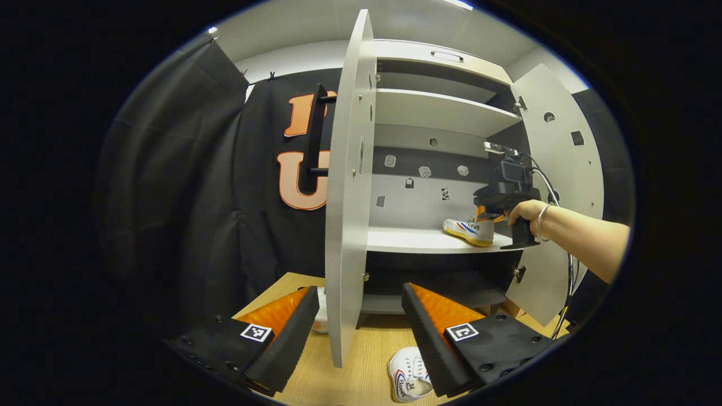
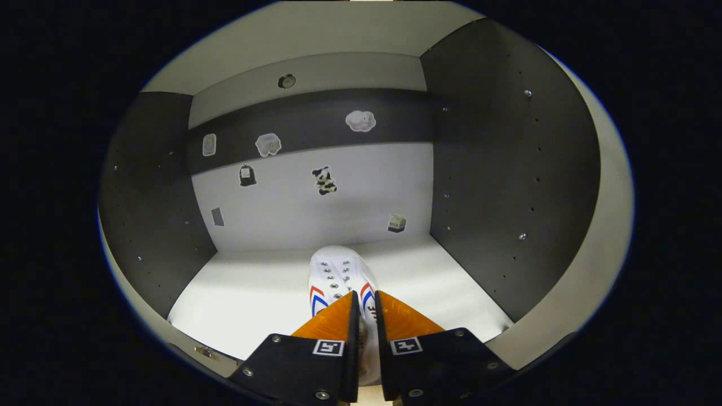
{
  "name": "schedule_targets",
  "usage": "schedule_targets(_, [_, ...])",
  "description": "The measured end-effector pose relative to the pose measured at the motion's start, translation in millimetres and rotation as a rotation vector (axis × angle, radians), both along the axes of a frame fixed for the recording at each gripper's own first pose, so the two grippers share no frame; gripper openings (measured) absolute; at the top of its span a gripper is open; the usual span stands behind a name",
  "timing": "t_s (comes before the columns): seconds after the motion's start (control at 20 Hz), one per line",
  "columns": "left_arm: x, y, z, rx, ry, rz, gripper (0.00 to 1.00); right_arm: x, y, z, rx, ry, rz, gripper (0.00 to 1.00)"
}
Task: Grab one shoe with the right hand and put it into the shoe cabinet, grab the other shoe with the left hand and put it into the shoe cabinet; then close the right door with the right hand and the left door with the left hand.
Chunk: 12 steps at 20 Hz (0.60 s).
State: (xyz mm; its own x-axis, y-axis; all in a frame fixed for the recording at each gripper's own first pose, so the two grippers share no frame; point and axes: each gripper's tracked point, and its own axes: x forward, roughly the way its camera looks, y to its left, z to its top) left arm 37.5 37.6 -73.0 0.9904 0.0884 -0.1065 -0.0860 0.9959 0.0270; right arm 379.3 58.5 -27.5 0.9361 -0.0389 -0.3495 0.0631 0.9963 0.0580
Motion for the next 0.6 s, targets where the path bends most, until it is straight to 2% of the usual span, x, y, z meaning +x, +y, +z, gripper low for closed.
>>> schedule_targets(0.15, [1, -1, -1, 0.006, 0.0, 0.0, 0.97, -24, 1, 16, -0.016, -0.047, 0.03, 0.17])
schedule_targets(0.4, [0, -14, -8, -0.007, 0.017, -0.028, 0.97, -89, 1, 26, -0.019, -0.124, 0.078, 0.3])
schedule_targets(0.6, [2, -20, -24, 0.016, 0.032, -0.03, 0.96, -145, -7, 32, -0.055, -0.188, 0.101, 0.5])
